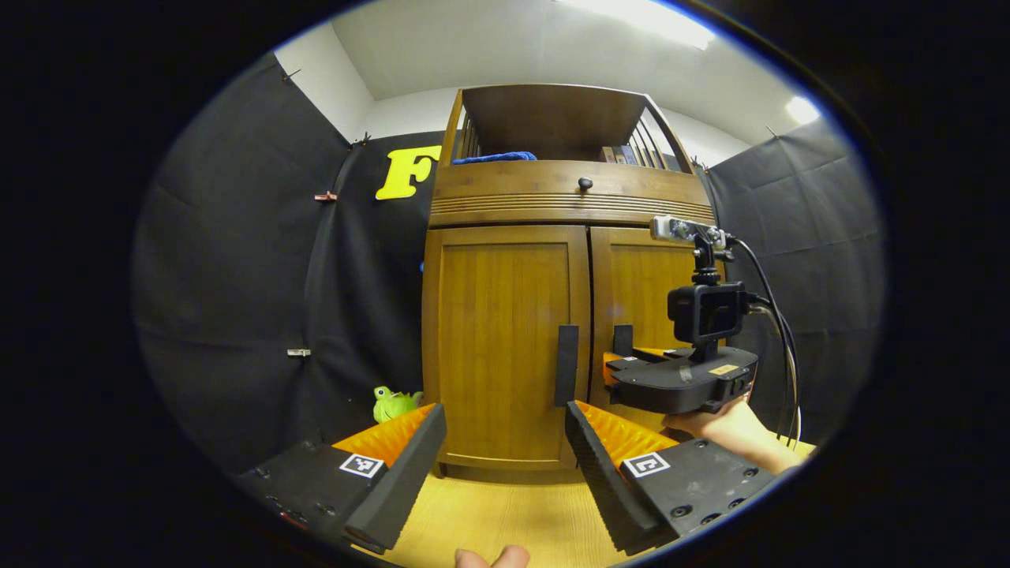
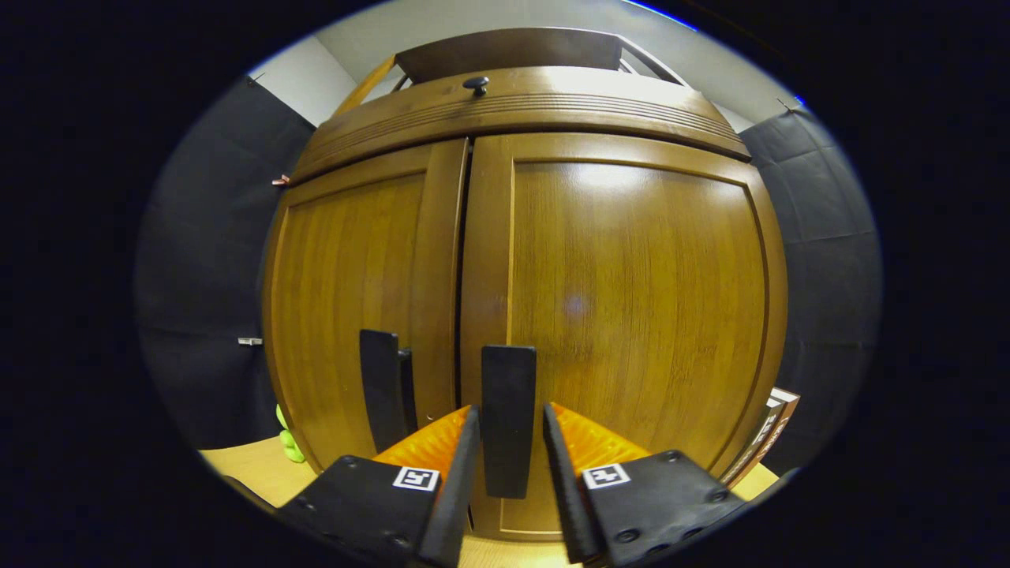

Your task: Open the right door of the double-door shoe cabinet with the right hand, and open the left door with the left hand.

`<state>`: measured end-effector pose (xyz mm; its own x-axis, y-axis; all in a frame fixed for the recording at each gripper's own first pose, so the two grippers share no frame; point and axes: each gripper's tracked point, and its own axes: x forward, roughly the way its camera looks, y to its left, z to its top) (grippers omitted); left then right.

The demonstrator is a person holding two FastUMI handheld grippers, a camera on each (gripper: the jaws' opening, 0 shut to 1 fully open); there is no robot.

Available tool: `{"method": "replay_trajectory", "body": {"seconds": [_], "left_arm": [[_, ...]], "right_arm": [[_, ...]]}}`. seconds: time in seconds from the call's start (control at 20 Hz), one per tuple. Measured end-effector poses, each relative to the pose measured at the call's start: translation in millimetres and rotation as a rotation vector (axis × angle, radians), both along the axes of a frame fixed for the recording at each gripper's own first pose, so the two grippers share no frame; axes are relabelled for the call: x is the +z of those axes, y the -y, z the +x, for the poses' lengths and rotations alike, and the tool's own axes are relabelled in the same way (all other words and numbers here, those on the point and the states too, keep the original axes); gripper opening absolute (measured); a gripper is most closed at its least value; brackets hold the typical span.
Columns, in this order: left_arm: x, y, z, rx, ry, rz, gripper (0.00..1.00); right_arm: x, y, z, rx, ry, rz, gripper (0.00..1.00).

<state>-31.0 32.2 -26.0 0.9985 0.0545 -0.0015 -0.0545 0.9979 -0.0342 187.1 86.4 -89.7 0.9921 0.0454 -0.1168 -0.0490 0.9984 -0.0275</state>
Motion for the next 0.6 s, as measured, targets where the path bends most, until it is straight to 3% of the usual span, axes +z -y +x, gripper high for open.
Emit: {"method": "replay_trajectory", "body": {"seconds": [0.1,0.2,0.4,0.45,0.6], "left_arm": [[-1,-2,-1,0.008,-0.002,0.001,0.93],[0,-6,-2,0.021,-0.003,-0.003,0.95],[-4,-15,-5,0.047,-0.012,-0.019,0.94],[-4,-17,-6,0.052,-0.012,-0.022,0.93],[-6,-17,-5,0.056,-0.016,-0.032,0.94]], "right_arm": [[-1,2,1,-0.01,-0.005,-0.006,0.35],[-1,2,-1,-0.016,-0.003,-0.003,0.34],[-1,0,-8,0.022,-0.021,0.029,0.17],[-1,0,-15,0.036,-0.031,0.028,0.21],[5,0,-38,0.089,-0.036,0.048,0.21]]}}
